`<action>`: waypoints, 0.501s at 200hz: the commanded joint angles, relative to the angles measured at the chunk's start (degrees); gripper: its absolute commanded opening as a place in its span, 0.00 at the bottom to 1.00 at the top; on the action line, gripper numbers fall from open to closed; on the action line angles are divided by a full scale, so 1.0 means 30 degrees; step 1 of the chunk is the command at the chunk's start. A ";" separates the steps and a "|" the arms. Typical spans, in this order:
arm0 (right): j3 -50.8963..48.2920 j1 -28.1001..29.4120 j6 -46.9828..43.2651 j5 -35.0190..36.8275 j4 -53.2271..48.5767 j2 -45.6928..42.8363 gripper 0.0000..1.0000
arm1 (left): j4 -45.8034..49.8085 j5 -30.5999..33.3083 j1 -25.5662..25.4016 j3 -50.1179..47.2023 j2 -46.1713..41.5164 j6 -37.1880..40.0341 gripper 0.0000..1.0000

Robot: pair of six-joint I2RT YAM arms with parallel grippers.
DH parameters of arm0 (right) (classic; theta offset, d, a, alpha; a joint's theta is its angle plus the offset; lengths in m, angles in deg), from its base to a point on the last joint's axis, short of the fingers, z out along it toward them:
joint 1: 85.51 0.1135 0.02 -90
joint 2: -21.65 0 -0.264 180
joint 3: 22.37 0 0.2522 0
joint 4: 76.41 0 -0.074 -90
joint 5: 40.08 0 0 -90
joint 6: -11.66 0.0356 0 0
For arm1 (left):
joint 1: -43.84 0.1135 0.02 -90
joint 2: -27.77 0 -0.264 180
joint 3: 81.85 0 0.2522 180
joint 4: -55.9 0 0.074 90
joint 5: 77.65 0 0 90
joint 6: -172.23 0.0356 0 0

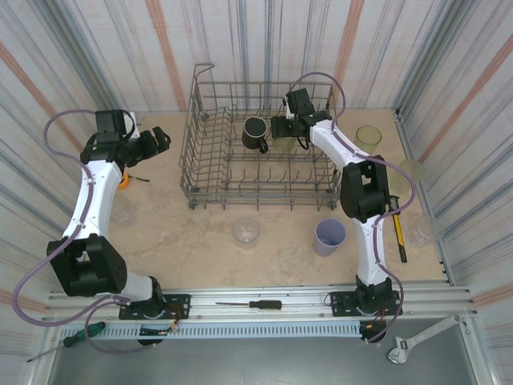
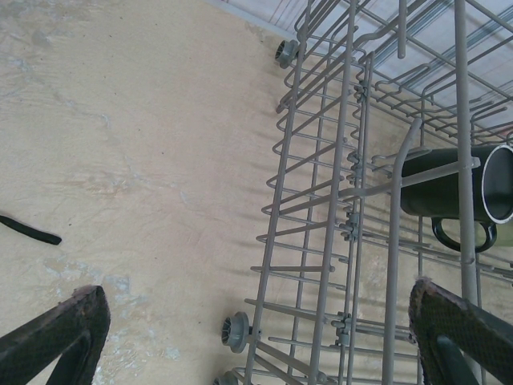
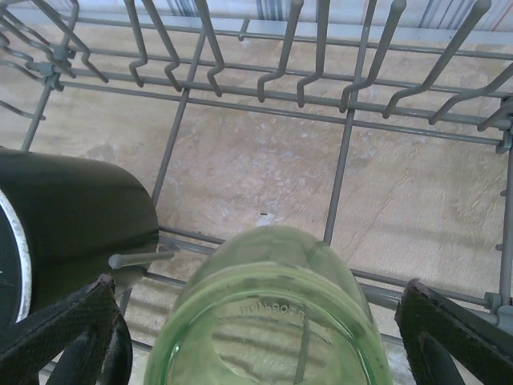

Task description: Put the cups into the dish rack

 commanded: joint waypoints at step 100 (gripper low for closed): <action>0.0073 0.0050 0.0985 0.0069 -0.2542 -0.4172 1.00 | 0.0076 -0.0275 0.0007 0.0019 -0.0709 -0.0093 0.98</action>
